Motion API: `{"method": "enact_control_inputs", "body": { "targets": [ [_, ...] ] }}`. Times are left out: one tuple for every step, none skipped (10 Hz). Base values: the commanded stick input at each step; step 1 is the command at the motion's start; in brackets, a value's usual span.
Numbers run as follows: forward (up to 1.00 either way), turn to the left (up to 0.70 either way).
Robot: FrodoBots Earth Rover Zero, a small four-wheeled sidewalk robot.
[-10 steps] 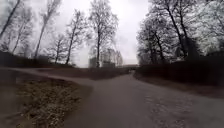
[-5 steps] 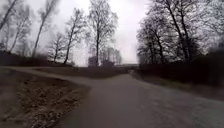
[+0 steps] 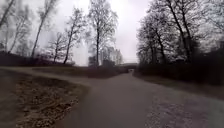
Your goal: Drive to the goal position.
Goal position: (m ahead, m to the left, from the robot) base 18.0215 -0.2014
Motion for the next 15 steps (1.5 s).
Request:
{"method": "enact_control_inputs", "body": {
  "targets": [
    [0.70, 0.00],
    [0.70, 0.00],
    [0.70, 0.00],
    [0.70, 0.00],
    [0.70, 0.00],
    [0.70, 0.02],
    [0.70, 0.06],
    [0.70, 0.10],
    [0.70, 0.14],
    [0.70, 0.14],
    [0.70, 0.14],
    [0.70, 0.14],
    [0.70, 0.14],
    [0.70, 0.12],
    [0.70, 0.08]
  ]
}}
